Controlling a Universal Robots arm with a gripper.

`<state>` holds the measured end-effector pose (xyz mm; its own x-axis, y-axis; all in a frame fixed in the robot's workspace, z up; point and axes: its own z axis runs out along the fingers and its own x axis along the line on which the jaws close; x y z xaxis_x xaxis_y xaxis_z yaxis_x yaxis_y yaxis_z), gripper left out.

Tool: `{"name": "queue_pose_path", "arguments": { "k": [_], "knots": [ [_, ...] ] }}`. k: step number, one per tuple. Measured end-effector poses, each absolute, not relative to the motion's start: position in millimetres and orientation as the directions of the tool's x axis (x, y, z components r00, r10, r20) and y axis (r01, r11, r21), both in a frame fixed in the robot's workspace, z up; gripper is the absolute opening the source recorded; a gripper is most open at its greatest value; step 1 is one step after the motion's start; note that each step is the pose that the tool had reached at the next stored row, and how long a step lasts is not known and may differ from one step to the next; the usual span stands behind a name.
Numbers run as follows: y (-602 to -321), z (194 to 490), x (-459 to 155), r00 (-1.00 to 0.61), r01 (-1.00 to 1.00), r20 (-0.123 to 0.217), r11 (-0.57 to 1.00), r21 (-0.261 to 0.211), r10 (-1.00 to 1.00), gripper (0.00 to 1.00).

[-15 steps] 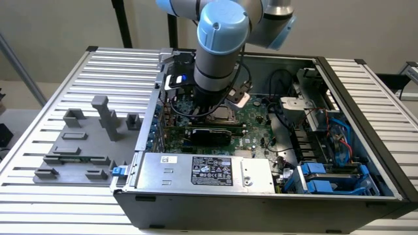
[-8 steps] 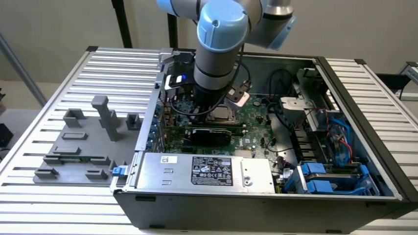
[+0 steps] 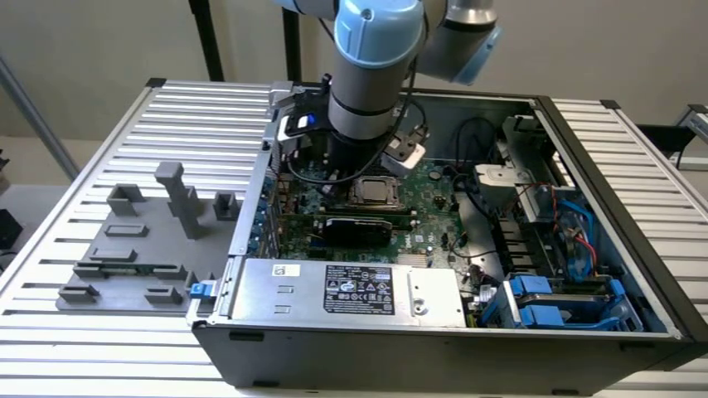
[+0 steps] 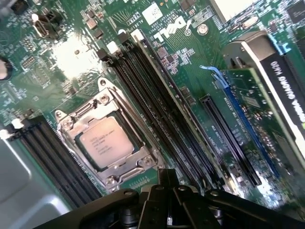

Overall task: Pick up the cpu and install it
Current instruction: 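Install the second cpu locking lever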

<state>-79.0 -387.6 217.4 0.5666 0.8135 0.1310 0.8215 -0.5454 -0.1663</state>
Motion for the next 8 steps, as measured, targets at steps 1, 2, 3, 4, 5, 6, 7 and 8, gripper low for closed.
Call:
{"name": "queue_pose_path", "arguments": {
  "k": [1,2,3,4,5,6,7,8],
  "knots": [
    [-387.6,221.0,-79.0,0.567,0.821,0.130,-0.545,-0.167,0.814,0.11],
    [-387.6,222.0,-79.0,0.567,0.821,0.130,-0.545,-0.168,0.814,0.11],
    [-387.6,222.0,-79.0,0.567,0.821,0.130,-0.545,-0.168,0.813,0.11],
    [-387.6,222.0,-79.0,0.567,0.821,0.130,-0.545,-0.168,0.813,0.11],
    [-387.6,222.0,-79.0,0.567,0.821,0.130,-0.545,-0.168,0.814,0.11],
    [-387.6,222.0,-79.0,0.567,0.821,0.130,-0.545,-0.168,0.814,0.11],
    [-387.6,222.0,-79.0,0.567,0.821,0.130,-0.545,-0.168,0.814,0.11],
    [-387.7,222.1,-79.0,0.567,0.821,0.129,-0.545,-0.168,0.814,0.11]
  ]
}}
